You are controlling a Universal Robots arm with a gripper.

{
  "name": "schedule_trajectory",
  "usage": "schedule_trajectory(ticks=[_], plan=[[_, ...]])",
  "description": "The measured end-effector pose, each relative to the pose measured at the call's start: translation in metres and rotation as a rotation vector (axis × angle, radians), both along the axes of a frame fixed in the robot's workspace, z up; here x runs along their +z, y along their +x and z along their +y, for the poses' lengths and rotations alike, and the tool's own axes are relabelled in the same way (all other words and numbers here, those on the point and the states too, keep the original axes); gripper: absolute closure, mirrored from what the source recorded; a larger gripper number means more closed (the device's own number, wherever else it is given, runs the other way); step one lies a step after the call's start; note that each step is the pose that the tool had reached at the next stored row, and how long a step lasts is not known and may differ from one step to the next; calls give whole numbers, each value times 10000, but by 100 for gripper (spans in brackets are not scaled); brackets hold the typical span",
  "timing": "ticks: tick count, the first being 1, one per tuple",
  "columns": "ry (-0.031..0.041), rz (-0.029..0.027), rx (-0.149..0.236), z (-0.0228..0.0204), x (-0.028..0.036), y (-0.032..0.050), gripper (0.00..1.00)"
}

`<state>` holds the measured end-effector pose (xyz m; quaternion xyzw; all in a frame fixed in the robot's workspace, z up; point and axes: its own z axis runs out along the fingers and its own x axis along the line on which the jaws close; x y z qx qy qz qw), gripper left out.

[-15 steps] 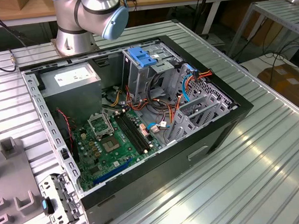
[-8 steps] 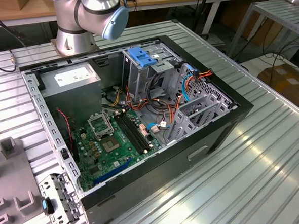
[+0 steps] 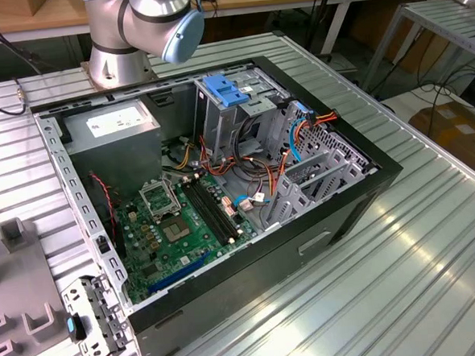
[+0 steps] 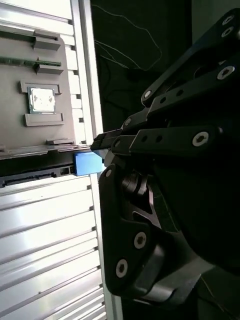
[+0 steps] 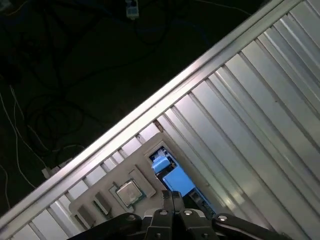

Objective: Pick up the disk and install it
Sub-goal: 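Pick up the disk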

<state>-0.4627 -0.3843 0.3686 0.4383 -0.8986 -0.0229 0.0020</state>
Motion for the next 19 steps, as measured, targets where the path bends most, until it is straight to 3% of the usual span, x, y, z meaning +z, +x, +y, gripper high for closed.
schedule_trajectory(ticks=[2, 4, 13, 15, 17, 19], plan=[[-1, -1, 414, 0, 0, 0, 89], [0, -1, 1122, 0, -1, 0, 89], [-2, -8, 2800, 0, -8, 1, 89], [-7, -25, 3095, 3, -15, 0, 89], [-21, -88, 3262, 12, -27, 1, 89], [-22, -95, 3446, 21, -30, 17, 89]])
